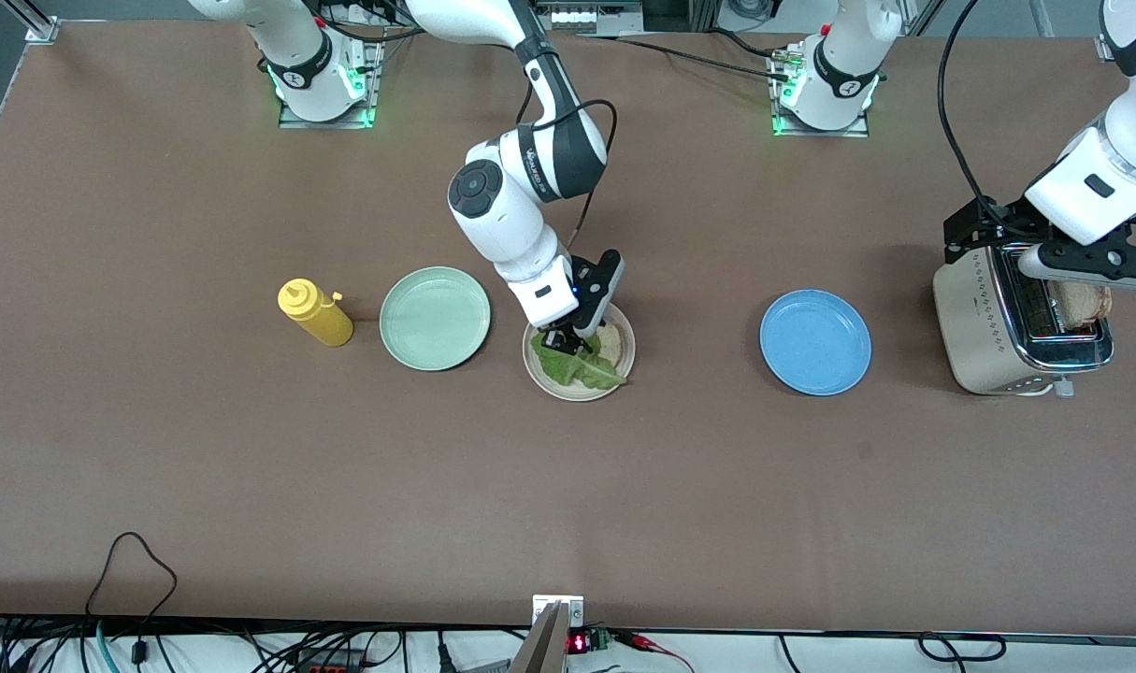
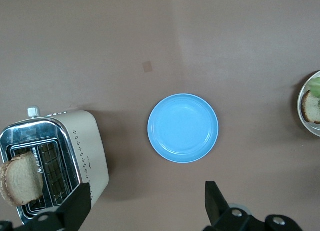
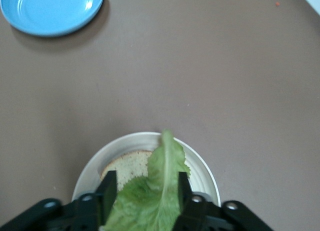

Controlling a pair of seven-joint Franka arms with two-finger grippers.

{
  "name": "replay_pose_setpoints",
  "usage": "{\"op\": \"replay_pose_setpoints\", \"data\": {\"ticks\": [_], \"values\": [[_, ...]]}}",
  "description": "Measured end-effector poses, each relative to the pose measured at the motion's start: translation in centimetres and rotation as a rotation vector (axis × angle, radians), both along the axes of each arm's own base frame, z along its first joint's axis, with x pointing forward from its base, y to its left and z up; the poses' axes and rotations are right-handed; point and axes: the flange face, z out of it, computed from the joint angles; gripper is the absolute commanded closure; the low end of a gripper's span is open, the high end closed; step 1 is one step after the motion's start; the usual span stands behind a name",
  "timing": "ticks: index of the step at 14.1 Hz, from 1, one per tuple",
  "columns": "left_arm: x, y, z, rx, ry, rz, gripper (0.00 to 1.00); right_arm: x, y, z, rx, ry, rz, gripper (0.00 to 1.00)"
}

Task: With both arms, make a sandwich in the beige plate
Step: 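Lower the lettuce onto the toast and open the right gripper, then raise the right gripper away from the beige plate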

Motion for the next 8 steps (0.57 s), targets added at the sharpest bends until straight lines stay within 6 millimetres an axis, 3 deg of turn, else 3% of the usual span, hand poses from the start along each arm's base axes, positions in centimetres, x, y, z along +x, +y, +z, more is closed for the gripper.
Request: {"op": "replay_pose_setpoints", "data": {"ticks": [4, 8], "values": [[0.0, 0.0, 0.0, 0.0, 0.0, 0.0, 0.0, 1.2, -1.5, 4.5, 0.058, 0.04, -0.091, 0.0], [0.0, 0.0, 0.0, 0.0, 0.0, 0.0, 0.0, 2.8, -4.0, 12.6, 0.087, 0.138, -0.121, 0.0]]}}
